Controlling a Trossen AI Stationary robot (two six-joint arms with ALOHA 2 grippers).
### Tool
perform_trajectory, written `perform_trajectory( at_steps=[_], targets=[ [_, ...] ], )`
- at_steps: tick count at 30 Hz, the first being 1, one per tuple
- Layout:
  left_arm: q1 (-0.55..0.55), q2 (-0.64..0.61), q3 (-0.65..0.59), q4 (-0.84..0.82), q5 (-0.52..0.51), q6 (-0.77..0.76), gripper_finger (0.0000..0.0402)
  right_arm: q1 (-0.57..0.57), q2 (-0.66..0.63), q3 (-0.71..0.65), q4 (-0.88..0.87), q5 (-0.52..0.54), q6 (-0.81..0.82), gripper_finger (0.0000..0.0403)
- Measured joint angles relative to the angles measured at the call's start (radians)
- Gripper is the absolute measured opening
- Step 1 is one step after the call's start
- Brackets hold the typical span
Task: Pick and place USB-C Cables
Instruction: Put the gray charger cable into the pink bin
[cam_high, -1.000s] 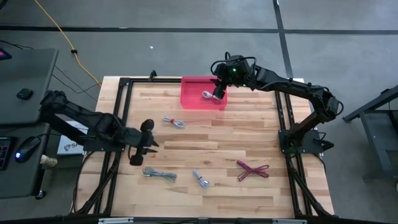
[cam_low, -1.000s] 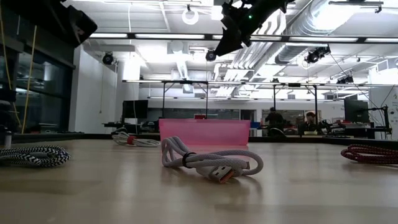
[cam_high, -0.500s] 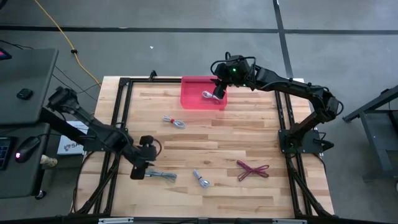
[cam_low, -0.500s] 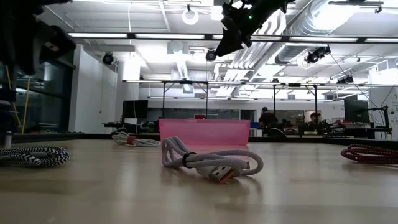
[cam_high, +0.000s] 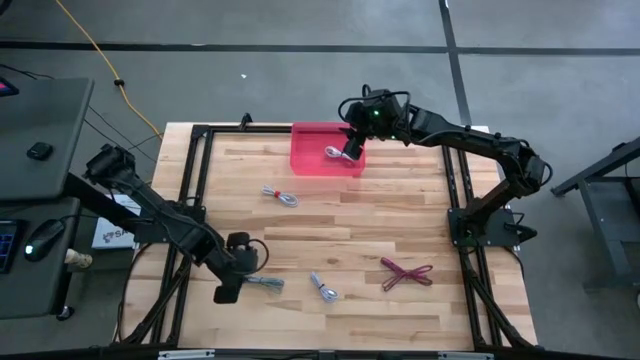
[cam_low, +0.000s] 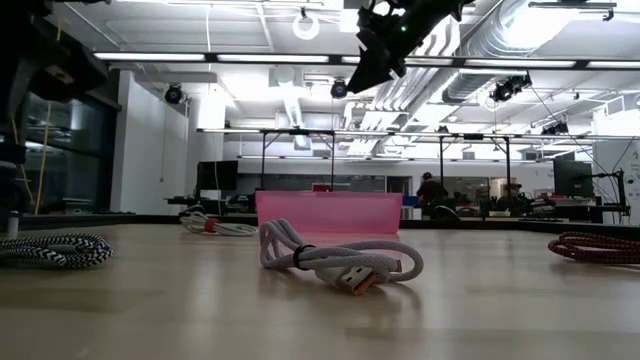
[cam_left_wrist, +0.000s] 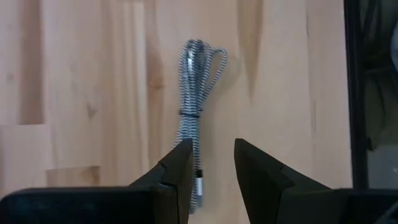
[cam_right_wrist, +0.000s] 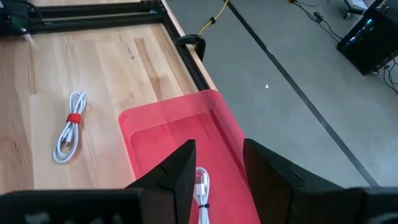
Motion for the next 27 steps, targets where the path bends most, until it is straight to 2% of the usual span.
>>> perform_trajectory(
  at_steps=[6, 15, 23, 27],
  targets=[
    [0.001, 0.073, 0.025, 0.008, 0.077, 0.041, 0.0099, 0.000, 0.000, 0.000, -0.023, 0.000, 0.000, 0.0126],
    [0.033, 0.149, 0.025, 0.050, 0.075, 0.075, 0.0099, 0.000, 0.000, 0.000, -0.037, 0.000, -0.001, 0.0126],
    [0.087, 0.195, 0.025, 0.045, 0.249, 0.097, 0.0099, 0.000, 0.000, 0.000, -0.051, 0.000, -0.003, 0.0126],
    [0.114, 0.186, 0.025, 0.045, 0.233, 0.121, 0.0099, 0.000, 0.000, 0.000, -0.051, 0.000, -0.003, 0.0126]
  ],
)
